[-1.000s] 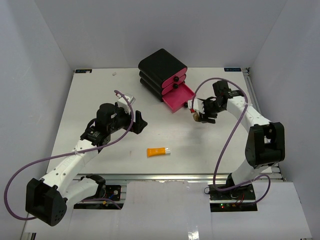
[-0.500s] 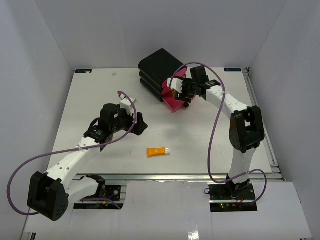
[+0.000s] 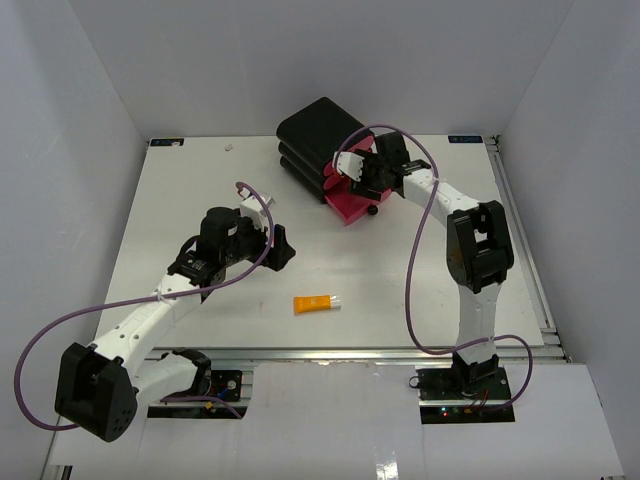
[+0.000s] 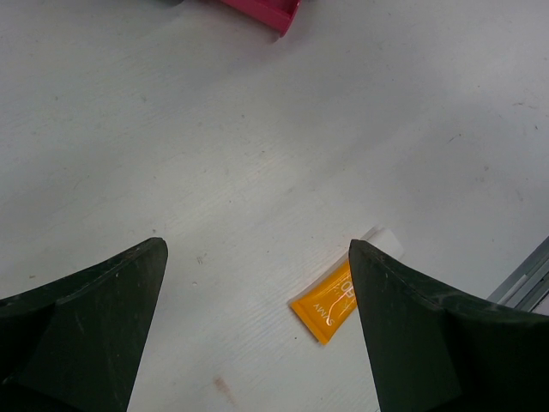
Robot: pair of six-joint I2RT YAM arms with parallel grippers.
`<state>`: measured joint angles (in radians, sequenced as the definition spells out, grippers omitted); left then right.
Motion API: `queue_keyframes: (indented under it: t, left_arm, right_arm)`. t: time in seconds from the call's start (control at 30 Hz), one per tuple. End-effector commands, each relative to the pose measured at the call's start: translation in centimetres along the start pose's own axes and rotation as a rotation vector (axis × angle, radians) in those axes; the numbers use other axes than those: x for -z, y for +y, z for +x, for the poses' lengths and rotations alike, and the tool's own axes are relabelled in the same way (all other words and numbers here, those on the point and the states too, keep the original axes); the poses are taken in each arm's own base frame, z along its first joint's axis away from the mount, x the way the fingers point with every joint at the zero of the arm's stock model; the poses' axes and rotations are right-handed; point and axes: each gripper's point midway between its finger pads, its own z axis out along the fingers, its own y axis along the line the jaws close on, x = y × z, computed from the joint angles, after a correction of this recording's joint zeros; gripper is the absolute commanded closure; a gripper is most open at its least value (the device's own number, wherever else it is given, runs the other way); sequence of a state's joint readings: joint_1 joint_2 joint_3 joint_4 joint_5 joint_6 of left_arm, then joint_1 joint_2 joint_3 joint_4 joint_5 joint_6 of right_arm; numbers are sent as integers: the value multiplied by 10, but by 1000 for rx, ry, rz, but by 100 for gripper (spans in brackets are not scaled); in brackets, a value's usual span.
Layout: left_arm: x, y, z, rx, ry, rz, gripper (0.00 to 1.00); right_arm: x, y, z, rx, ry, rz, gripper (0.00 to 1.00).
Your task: Organize the makeup
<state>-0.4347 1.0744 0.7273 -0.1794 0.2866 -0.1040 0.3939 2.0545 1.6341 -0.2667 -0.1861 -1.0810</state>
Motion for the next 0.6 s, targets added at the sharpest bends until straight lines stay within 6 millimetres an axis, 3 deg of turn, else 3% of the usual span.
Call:
queue_keyframes:
  t: [0.0,0.3,0.43,0.47,0.57]
  left_arm:
    - [3,-4,-7,-17,-25,23,2]
    - [2,-7,-5,-17,-19,43,2]
    - [-1,-17,0,-17,-2,102,2]
    - [-1,-20,2,-16,5,120,2]
    - [-5,-29,8,-16,31,156,2]
  right_arm:
    - [-6,-21,0,13,10,71,22]
    - [-2,-13,2,-9,16,65,12]
    - [42,-18,-28,-73,-84,89,12]
    - [46,-8,-32,-93,-115,62,12]
    - [92,20,-52,-234,-227,-31,10]
